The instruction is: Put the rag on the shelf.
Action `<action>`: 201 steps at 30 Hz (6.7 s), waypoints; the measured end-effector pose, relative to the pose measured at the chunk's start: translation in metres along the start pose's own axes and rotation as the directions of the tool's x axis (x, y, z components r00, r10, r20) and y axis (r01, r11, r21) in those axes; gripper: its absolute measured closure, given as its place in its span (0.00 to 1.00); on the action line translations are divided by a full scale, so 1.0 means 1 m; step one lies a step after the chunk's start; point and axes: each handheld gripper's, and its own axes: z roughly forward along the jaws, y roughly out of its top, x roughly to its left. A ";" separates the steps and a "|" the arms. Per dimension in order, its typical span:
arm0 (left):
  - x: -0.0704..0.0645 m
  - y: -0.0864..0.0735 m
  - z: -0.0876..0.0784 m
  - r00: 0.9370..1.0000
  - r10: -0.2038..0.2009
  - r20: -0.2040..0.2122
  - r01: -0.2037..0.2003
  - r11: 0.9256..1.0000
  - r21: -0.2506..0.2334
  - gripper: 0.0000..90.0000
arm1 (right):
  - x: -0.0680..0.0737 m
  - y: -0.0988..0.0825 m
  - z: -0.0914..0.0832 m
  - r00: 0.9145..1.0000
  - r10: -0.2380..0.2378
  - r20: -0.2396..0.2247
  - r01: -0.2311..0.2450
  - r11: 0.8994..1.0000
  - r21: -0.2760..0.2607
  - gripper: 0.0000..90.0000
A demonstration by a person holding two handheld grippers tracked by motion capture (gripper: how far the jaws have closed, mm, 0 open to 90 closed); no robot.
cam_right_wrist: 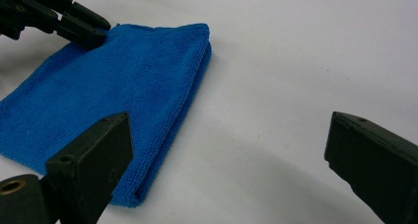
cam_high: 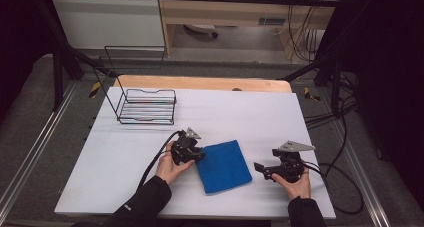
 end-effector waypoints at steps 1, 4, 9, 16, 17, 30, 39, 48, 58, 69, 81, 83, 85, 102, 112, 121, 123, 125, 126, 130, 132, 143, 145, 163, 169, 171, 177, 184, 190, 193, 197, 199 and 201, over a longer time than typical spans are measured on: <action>-0.001 0.000 0.000 1.000 -0.001 0.003 0.001 1.000 0.002 0.83 | 0.000 0.000 0.000 1.000 0.002 0.000 -0.002 1.000 -0.001 0.06; -0.003 0.001 0.001 1.000 0.009 -0.001 -0.009 1.000 0.006 0.86 | 0.000 0.000 0.000 1.000 0.003 -0.001 -0.003 1.000 -0.002 0.06; -0.003 0.002 0.001 1.000 0.008 0.010 -0.008 1.000 0.016 0.92 | 0.000 0.000 0.000 1.000 0.004 -0.003 -0.004 1.000 -0.001 0.06; -0.003 0.003 -0.008 1.000 -0.007 0.025 0.007 1.000 -0.011 0.95 | 0.001 0.001 0.001 1.000 -0.009 -0.007 0.009 1.000 0.000 0.06; -0.003 0.003 -0.011 1.000 -0.012 0.029 0.012 1.000 -0.022 0.95 | 0.001 0.001 0.001 1.000 -0.009 -0.007 0.009 1.000 0.000 0.06; -0.010 -0.004 -0.045 1.000 0.008 -0.030 -0.009 0.999 -0.037 0.96 | 0.008 0.005 0.006 1.000 -0.019 -0.022 0.019 1.000 -0.001 0.09; 0.000 -0.024 -0.067 0.995 -0.054 -0.080 0.051 0.998 -0.047 0.96 | 0.010 0.005 0.008 1.000 -0.008 -0.028 0.008 1.000 -0.006 0.10; 0.003 -0.057 -0.087 0.987 -0.125 -0.100 0.119 0.991 -0.058 0.96 | 0.016 0.007 0.010 1.000 -0.011 -0.025 0.011 1.000 -0.006 0.11; -0.003 -0.077 -0.086 0.983 -0.142 -0.116 0.138 0.989 -0.047 0.95 | 0.033 0.017 0.024 0.997 -0.044 -0.067 0.044 0.999 -0.006 0.19; 0.009 -0.084 -0.093 0.993 -0.078 -0.089 0.068 0.992 -0.104 0.65 | 0.071 0.045 0.083 0.989 -0.103 -0.103 0.111 0.991 0.069 0.47; 0.034 -0.091 -0.110 0.992 -0.097 -0.082 0.083 0.985 -0.151 0.22 | 0.084 0.046 0.116 0.987 -0.095 -0.131 0.116 0.979 0.169 0.81; 0.036 -0.091 -0.110 0.991 -0.100 -0.084 0.086 0.985 -0.151 0.20 | 0.086 0.048 0.117 0.988 -0.085 -0.130 0.108 0.977 0.182 0.84; 0.037 -0.091 -0.110 0.991 -0.105 -0.085 0.091 0.984 -0.150 0.20 | 0.086 0.049 0.119 0.988 -0.065 -0.142 0.092 0.977 0.192 0.91; 0.039 -0.093 -0.109 0.991 -0.107 -0.075 0.095 0.984 -0.150 0.19 | 0.082 0.091 0.146 0.966 -0.215 -0.145 0.237 0.959 0.153 0.96; 0.039 -0.093 -0.107 0.993 -0.099 -0.069 0.088 0.985 -0.146 0.19 | 0.079 0.094 0.162 0.956 -0.264 -0.127 0.280 0.951 0.132 0.85; 0.042 -0.085 -0.109 0.993 -0.092 -0.069 0.080 0.984 -0.160 0.10 | 0.078 0.105 0.119 0.977 -0.190 -0.097 0.192 0.981 0.008 0.30; 0.043 -0.081 -0.109 0.994 -0.083 -0.072 0.071 0.985 -0.160 0.09 | 0.073 0.100 0.105 0.982 -0.166 -0.094 0.165 0.986 -0.015 0.20; 0.044 -0.077 -0.108 0.994 -0.084 -0.068 0.072 0.985 -0.159 0.09 | 0.071 0.099 0.100 0.983 -0.157 -0.095 0.156 0.988 -0.015 0.18; 0.044 -0.075 -0.108 0.995 -0.082 -0.065 0.070 0.985 -0.159 0.08 | 0.068 0.097 0.096 0.984 -0.149 -0.099 0.148 0.989 -0.017 0.15; 0.048 -0.065 -0.106 0.994 -0.084 -0.068 0.073 0.985 -0.158 0.08 | 0.060 0.086 0.080 0.988 -0.105 -0.111 0.103 0.994 -0.024 0.10; 0.051 -0.059 -0.103 0.993 -0.091 -0.069 0.079 0.985 -0.155 0.09 | 0.054 0.077 0.070 0.991 -0.083 -0.108 0.081 0.997 -0.017 0.07; 0.061 -0.026 -0.085 0.988 -0.100 -0.117 0.083 0.986 -0.147 0.20 | 0.042 0.039 0.048 0.996 -0.026 -0.083 0.025 1.000 -0.011 0.04; 0.062 -0.020 -0.080 0.988 -0.082 -0.133 0.064 0.989 -0.132 0.21 | 0.040 0.035 0.046 0.997 -0.022 -0.076 0.022 1.000 -0.009 0.04; 0.081 -0.014 -0.031 0.982 -0.156 -0.107 0.146 0.984 -0.103 0.68 | 0.042 0.025 0.045 0.997 -0.013 -0.074 0.014 1.000 0.009 0.05; 0.078 -0.014 -0.022 0.984 -0.147 -0.101 0.140 0.987 -0.078 0.73 | 0.043 0.024 0.048 0.996 -0.018 -0.083 0.020 1.000 0.018 0.05; 0.077 -0.014 -0.021 0.984 -0.153 -0.089 0.146 0.986 -0.080 0.76 | 0.043 0.023 0.048 0.996 -0.022 -0.087 0.023 1.000 0.019 0.05; 0.076 -0.014 -0.020 0.987 -0.144 -0.074 0.138 0.988 -0.072 0.84 | 0.044 0.024 0.048 0.996 -0.013 -0.094 0.015 1.000 0.015 0.05; 0.072 -0.014 -0.020 0.991 -0.116 -0.072 0.112 0.992 -0.060 0.91 | 0.044 0.026 0.052 0.996 -0.018 -0.093 0.019 1.000 0.010 0.06; 0.075 -0.016 -0.019 0.991 -0.123 -0.053 0.119 0.991 -0.063 0.92 | 0.050 0.041 0.062 0.997 -0.012 -0.075 0.011 1.000 -0.011 0.09; 0.075 -0.017 -0.019 0.990 -0.126 -0.056 0.122 0.990 -0.077 0.92 | 0.054 0.053 0.070 0.999 -0.003 -0.037 0.002 1.000 -0.008 0.11; 0.073 -0.018 -0.018 0.991 -0.117 -0.071 0.111 0.990 -0.087 0.92 | 0.056 0.064 0.088 0.999 0.018 -0.031 -0.018 1.000 0.008 0.16; 0.072 -0.018 -0.018 0.991 -0.114 -0.073 0.108 0.990 -0.087 0.92 | 0.057 0.068 0.098 0.999 0.036 -0.026 -0.036 0.999 0.018 0.22; 0.073 -0.018 -0.018 0.991 -0.116 -0.069 0.110 0.990 -0.088 0.92 | 0.057 0.071 0.109 0.999 0.036 -0.018 -0.036 0.999 0.028 0.28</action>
